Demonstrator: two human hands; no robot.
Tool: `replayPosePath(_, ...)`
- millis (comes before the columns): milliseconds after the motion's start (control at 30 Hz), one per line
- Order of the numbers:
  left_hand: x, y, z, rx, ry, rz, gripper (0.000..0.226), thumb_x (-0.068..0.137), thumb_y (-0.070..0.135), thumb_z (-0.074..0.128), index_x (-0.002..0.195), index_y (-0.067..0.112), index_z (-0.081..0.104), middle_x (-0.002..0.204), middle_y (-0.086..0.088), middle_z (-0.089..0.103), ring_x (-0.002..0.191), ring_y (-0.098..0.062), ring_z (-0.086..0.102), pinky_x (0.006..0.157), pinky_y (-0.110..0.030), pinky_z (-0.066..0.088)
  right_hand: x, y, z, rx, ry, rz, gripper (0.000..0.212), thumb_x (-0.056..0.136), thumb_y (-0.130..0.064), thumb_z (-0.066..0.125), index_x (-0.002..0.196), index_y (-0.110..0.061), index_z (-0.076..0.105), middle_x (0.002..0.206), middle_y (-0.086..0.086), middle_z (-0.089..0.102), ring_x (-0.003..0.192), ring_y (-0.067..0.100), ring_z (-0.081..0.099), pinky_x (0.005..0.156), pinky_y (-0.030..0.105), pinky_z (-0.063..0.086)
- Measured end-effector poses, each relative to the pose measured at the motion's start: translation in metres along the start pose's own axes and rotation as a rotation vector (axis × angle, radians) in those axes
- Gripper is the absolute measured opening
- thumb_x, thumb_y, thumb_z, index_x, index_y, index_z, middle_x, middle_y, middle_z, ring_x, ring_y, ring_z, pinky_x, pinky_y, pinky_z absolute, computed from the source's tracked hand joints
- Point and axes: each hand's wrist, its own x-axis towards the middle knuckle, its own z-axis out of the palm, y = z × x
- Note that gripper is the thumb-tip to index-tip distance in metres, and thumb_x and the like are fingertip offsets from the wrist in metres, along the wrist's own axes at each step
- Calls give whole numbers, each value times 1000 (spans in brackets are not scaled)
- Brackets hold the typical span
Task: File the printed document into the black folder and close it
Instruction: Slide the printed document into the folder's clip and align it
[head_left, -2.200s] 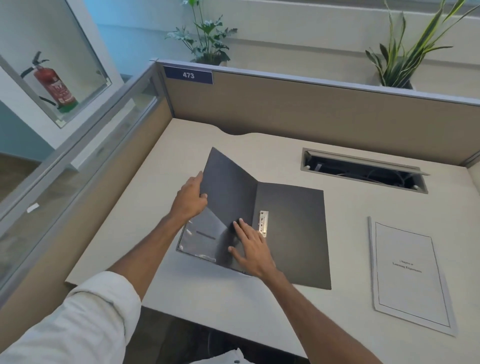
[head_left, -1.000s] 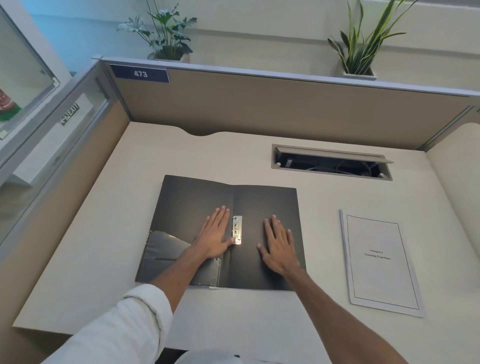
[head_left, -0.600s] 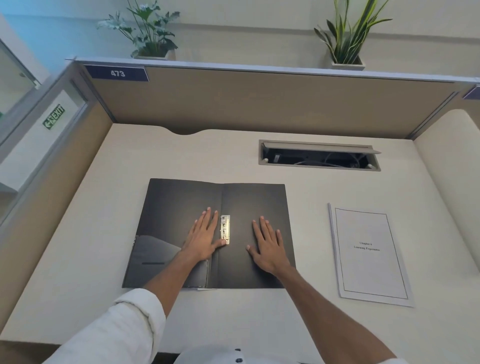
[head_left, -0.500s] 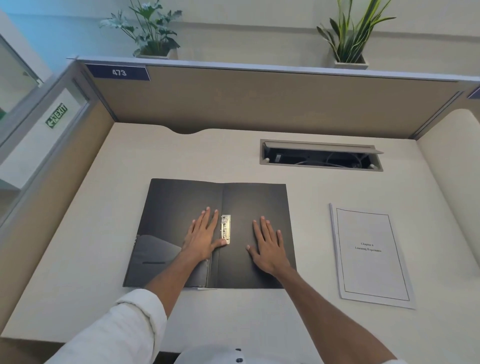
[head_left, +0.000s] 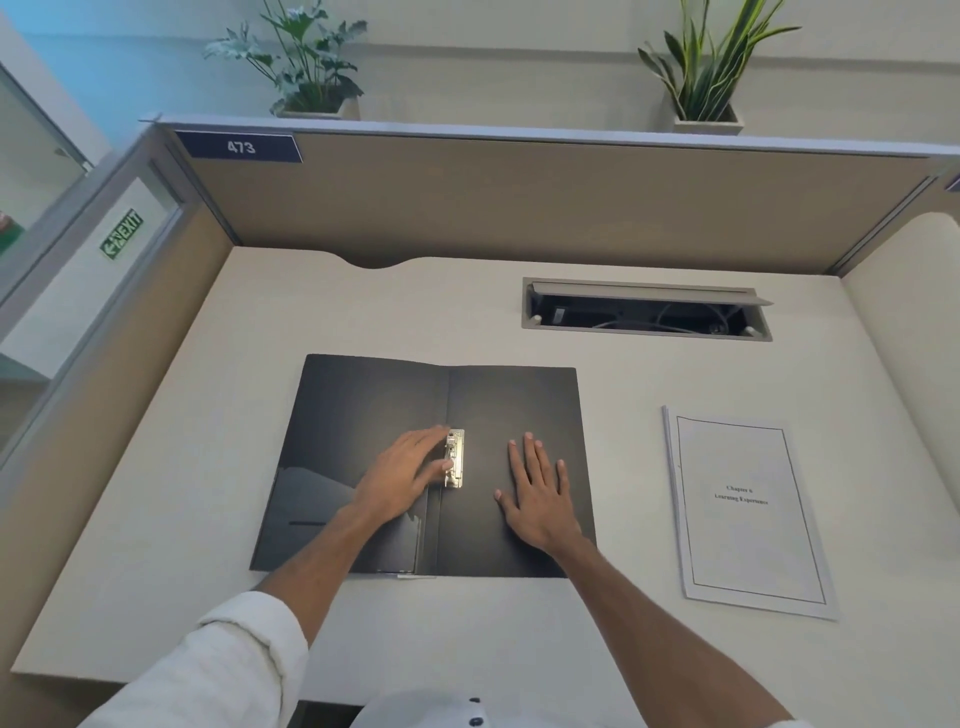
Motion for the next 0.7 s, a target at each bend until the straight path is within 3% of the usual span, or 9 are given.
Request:
replayPosePath(100, -6, 9, 4, 48, 58, 64, 37, 117, 39, 50, 145, 21, 66, 147, 6, 67, 139, -15, 62, 114, -42, 55, -1, 0, -1, -2, 0, -1, 79, 116, -52, 30, 176, -24, -13, 182, 2, -25, 172, 22, -19, 140, 53, -5)
replayPosePath(200, -4, 18, 4, 50, 115, 72, 29, 117, 34, 52, 129, 15, 70, 132, 4, 68, 113, -21, 74, 96, -45, 62, -1, 1, -2, -2, -10, -3, 79, 116, -52, 29, 176, -24, -14, 182, 2, -26, 172, 22, -20, 140, 53, -5)
replayPosePath(300, 7, 28, -4, 38, 168, 32, 29, 117, 33, 50, 124, 13, 69, 126, 1, 70, 100, -32, 77, 89, -51, 63, 0, 0, -2, -8, -12, 1, 79, 116, -52, 29, 176, -24, -15, 182, 3, -26, 172, 23, -20, 140, 54, -5)
replayPosePath(567, 43, 41, -17, 144, 180, -101, 27, 119, 30, 46, 124, 13, 66, 124, -2, 74, 104, -37, 78, 89, -52, 63, 3, 3, 1, -11, -10, -3, 79, 116, -52, 29, 176, -24, -15, 182, 2, -26, 172, 23, -19, 140, 54, -4)
replayPosePath(700, 48, 40, -14, 266, 101, -98, 34, 120, 30, 42, 143, 18, 64, 142, -1, 70, 120, -38, 76, 94, -51, 63, 3, 4, 4, -9, 12, 3, 79, 116, -53, 30, 176, -25, -13, 183, 1, -25, 173, 22, -18, 140, 53, -3)
